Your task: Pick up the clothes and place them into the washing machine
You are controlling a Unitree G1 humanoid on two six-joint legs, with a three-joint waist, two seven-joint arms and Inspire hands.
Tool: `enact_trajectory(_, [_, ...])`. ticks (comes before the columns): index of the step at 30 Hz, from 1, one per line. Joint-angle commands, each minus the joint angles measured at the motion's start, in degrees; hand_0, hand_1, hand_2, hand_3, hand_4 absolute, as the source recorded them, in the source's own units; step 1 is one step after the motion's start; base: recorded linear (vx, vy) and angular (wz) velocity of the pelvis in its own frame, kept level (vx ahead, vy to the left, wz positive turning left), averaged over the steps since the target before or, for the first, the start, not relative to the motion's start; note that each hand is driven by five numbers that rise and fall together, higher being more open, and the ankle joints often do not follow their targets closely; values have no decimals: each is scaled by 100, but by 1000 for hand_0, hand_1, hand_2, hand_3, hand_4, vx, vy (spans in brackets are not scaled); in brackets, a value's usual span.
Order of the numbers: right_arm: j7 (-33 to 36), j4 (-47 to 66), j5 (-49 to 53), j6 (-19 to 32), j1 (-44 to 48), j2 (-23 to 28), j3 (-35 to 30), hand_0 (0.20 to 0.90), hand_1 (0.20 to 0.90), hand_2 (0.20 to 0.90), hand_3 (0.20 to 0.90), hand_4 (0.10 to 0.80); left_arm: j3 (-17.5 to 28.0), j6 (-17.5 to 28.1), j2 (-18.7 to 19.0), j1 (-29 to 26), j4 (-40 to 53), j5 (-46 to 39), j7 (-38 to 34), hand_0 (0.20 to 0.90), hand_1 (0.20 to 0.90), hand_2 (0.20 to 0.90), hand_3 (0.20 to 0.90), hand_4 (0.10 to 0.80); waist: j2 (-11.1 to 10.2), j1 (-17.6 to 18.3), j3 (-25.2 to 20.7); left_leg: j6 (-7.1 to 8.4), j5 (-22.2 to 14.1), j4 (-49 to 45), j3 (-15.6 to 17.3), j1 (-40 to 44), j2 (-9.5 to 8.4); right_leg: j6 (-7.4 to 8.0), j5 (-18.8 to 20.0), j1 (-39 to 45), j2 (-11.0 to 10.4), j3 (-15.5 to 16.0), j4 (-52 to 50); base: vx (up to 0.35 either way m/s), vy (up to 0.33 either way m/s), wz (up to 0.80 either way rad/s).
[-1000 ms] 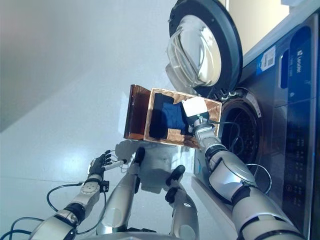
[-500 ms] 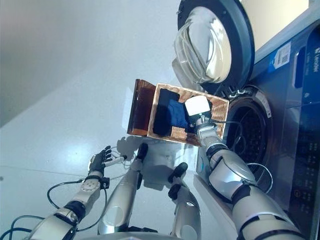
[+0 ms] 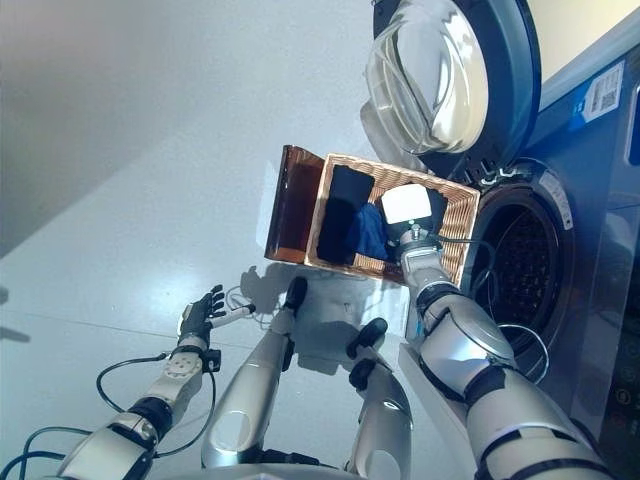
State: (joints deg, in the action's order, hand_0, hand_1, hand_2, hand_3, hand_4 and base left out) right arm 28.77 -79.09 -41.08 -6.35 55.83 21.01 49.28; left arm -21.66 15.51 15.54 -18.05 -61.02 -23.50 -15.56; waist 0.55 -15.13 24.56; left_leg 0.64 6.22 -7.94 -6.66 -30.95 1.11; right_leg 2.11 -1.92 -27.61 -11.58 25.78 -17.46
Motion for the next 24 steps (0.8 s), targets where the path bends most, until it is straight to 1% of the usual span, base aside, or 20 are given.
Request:
enact_trajectory(1, [382,-41,54,-229,578,586,39,200,200,200,200,300,-178,276,127,95,135,-43,-141,900,900,900,900,800,101,2,-115,366,-276,-306,211,-181,-81,342,-145,384,-34,-170,74,0,0,0])
enact_trajectory(5, [409,-42,85,-235,598,678,-18,200,200,200,200,300,-207,269,110,140,109,3,-143,900,900,900,900,800,98,40,-155,373,-252,-238,244,-70,-73,346,-103,486,-23,-193,169,0,2,-3])
enact_trajectory(12, [476,294,435,-107,482,881,-342,200,200,200,200,300,-148,231,87,261,-39,21,-122,900,900,900,900,800,4,217,-368,388,-195,48,396,339,-21,402,109,857,47,-314,613,5,19,-9])
enact_trajectory(13, [452,375,554,-55,447,908,-413,200,200,200,200,300,-142,230,80,278,-41,5,-112,900,900,900,900,800,18,250,-389,344,-44,83,432,314,-25,360,271,847,41,-270,695,-63,56,-6])
enact_trajectory(14, [463,456,742,18,379,931,-549,200,200,200,200,300,-125,229,72,313,-52,-7,-117,900,900,900,900,800,4,289,-421,345,-45,99,452,369,-19,364,297,903,42,-295,755,-60,59,-7])
enact_trajectory(16, [424,625,1311,252,251,949,-881,200,200,200,200,300,-113,223,56,369,-67,-39,-113,900,900,900,900,800,7,372,-475,345,-40,163,499,479,-17,381,365,1002,53,-332,873,16,23,-10])
enact_trajectory(17, [414,778,1784,415,143,918,-1177,200,200,200,200,300,-103,228,41,408,-70,-67,-109,900,900,900,900,800,-7,429,-506,346,-37,216,538,534,-8,401,419,1061,67,-363,994,4,21,-15])
enact_trajectory(18, [342,924,2149,529,48,916,-1341,200,200,200,200,300,-79,212,32,421,-104,-86,-106,900,900,900,900,800,-12,491,-528,346,-29,261,574,573,7,419,466,1088,77,-406,1086,0,17,-21])
enact_trajectory(21, [285,952,3114,837,-245,818,-1875,200,200,200,200,300,-31,194,-8,554,-171,-117,-61,900,900,900,900,800,12,605,-599,329,-23,364,685,721,27,448,583,1172,97,-513,1285,8,35,-23])
enact_trajectory(24, [52,1045,4399,1222,-707,614,-2544,200,200,200,200,300,61,175,-38,620,-365,-93,-6,900,900,900,900,800,47,724,-682,323,-27,469,834,855,32,482,684,1226,88,-625,1457,23,31,-25])
